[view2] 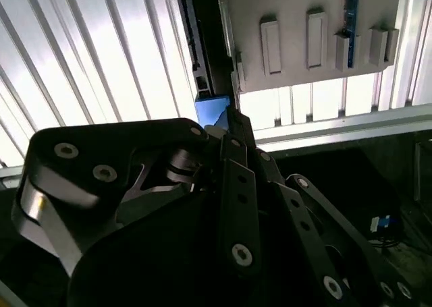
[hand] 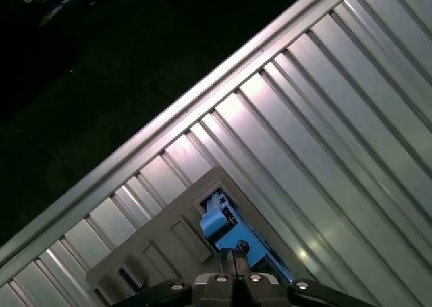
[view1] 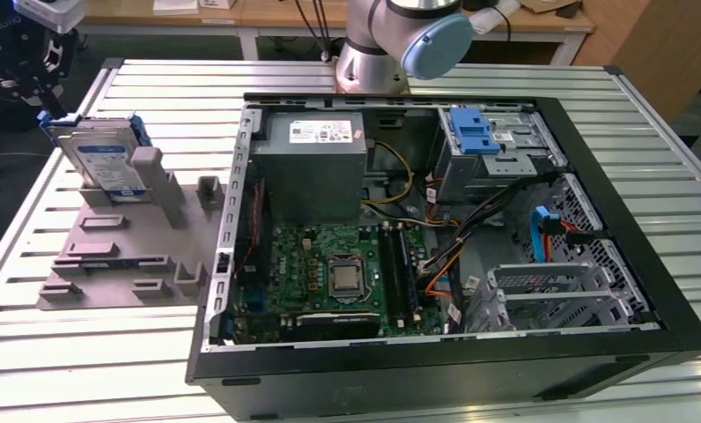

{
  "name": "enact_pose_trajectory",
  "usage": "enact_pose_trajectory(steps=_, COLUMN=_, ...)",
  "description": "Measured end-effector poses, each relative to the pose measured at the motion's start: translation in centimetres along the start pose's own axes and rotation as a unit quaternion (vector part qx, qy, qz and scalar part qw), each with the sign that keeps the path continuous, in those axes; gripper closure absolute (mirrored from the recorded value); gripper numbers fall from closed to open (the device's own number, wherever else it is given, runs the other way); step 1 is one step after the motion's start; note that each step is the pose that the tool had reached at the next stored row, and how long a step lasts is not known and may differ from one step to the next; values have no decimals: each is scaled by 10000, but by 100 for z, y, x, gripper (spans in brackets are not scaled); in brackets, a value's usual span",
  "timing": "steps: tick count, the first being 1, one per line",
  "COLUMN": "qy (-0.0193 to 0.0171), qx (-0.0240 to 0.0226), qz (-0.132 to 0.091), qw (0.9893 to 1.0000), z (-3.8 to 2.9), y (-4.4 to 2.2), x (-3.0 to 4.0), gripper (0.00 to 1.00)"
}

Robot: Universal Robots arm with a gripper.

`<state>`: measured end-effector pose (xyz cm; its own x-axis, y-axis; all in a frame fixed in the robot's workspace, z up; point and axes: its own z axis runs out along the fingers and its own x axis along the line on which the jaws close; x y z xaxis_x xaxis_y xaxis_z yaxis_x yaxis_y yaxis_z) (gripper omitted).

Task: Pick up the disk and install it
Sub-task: 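Pick up the disk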

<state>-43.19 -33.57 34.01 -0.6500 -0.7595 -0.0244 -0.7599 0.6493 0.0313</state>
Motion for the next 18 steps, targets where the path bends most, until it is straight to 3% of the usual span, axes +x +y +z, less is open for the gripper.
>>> enact_pose_trajectory(steps=5, qy=14, qx=-11, qz=-454, qw=9990, z=5, y=0, x=0, gripper=89)
enact_pose_trajectory(steps=11, qy=28, qx=-22, qz=-921, qw=9957, z=6, y=0, x=0, gripper=89)
enact_pose_trajectory(steps=18, qy=30, qx=-24, qz=-953, qw=9954, z=6, y=0, x=0, gripper=89)
